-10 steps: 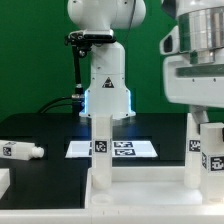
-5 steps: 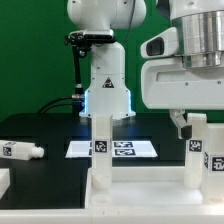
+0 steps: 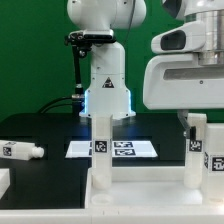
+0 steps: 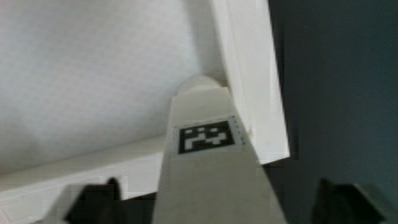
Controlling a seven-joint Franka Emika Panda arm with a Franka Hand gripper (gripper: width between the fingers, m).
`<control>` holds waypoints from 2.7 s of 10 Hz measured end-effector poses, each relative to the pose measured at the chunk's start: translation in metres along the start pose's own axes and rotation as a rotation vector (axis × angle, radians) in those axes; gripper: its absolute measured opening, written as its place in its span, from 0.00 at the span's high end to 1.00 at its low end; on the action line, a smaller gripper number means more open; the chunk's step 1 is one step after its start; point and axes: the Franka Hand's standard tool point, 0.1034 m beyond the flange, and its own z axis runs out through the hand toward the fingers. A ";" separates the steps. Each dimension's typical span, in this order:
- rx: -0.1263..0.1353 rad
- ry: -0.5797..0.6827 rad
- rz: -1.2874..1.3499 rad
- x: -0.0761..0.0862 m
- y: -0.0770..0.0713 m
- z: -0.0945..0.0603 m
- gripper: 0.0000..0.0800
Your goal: Assemble desk
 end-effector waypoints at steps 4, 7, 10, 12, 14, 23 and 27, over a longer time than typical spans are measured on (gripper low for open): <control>0.000 0.006 0.416 -0.001 -0.003 0.000 0.64; 0.046 -0.017 1.103 -0.002 -0.013 0.003 0.64; 0.067 -0.036 1.223 -0.001 -0.013 0.004 0.64; 0.066 -0.036 1.195 -0.001 -0.012 0.004 0.64; 0.073 -0.025 0.751 0.002 -0.007 0.003 0.34; 0.008 0.049 -0.083 0.005 -0.010 0.002 0.36; 0.006 0.044 0.171 0.008 -0.003 0.004 0.63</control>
Offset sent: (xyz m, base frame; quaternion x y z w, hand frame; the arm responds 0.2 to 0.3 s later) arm -0.0028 -0.0006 0.0036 -0.0362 0.0702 0.3169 0.9452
